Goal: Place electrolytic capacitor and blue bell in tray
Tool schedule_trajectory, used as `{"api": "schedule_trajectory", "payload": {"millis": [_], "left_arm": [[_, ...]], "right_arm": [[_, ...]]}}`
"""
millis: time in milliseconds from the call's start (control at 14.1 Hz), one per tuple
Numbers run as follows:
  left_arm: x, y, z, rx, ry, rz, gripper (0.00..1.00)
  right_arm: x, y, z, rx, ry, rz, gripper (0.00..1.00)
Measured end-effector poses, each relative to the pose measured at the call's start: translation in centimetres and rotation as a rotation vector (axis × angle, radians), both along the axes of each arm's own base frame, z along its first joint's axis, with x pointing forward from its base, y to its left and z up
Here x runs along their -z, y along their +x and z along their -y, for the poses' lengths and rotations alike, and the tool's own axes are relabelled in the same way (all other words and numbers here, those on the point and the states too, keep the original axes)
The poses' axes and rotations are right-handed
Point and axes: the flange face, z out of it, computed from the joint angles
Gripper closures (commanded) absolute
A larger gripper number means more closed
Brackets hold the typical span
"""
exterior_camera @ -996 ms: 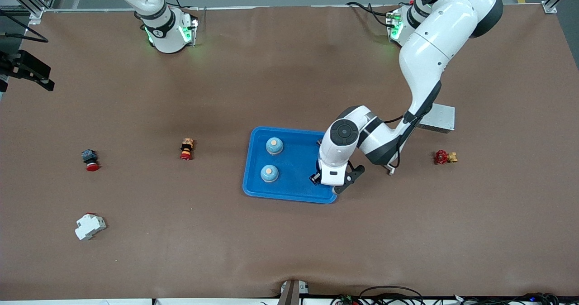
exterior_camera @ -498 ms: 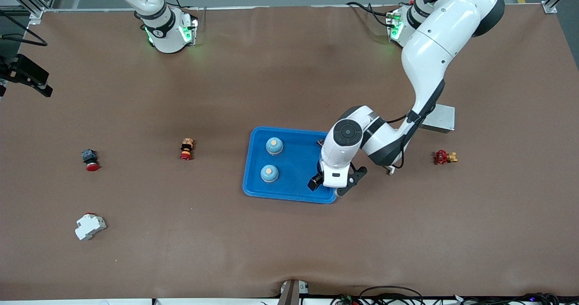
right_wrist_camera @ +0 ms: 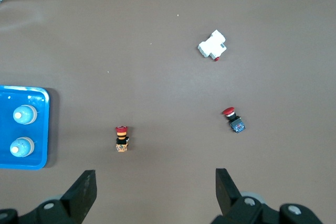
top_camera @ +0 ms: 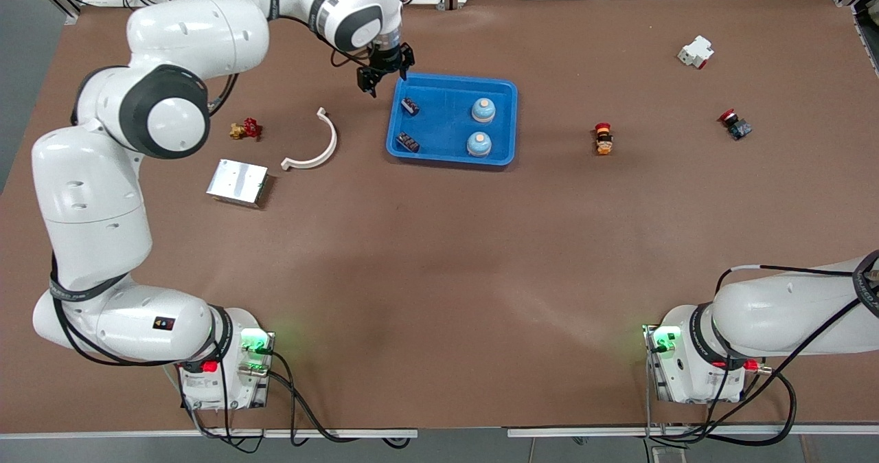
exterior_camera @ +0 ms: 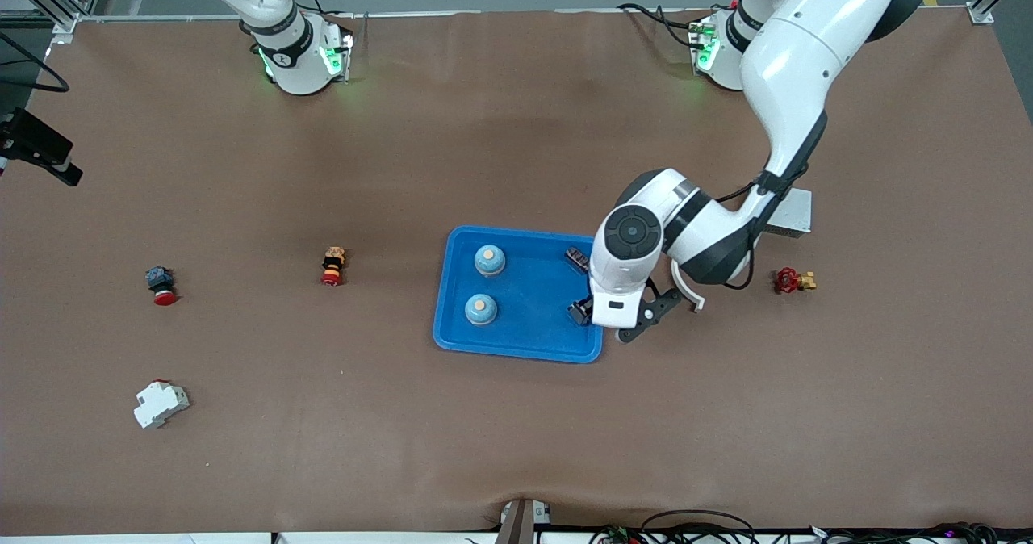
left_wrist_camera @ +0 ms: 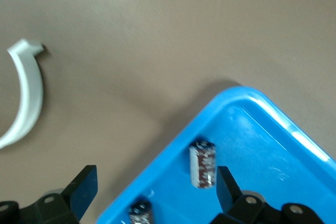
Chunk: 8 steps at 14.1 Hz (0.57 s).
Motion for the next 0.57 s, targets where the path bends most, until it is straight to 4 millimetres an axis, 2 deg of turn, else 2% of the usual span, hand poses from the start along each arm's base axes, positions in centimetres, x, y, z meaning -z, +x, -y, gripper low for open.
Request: {"api": "schedule_trajectory", "payload": {"millis": [284,569], "left_arm": [[-2.0,0.6,-4.9,0.067,-0.012,-0.027,0.00],[-3.4,-0.2,-11.6,0.167,0.004,-0.061,0.00]], "right_arm": [[2.4,0.1,0.3,0.075,0.036,-0.054,0.00],[3.0,0.0,0.5,0.083,0.038,-0.077,0.00]]}}
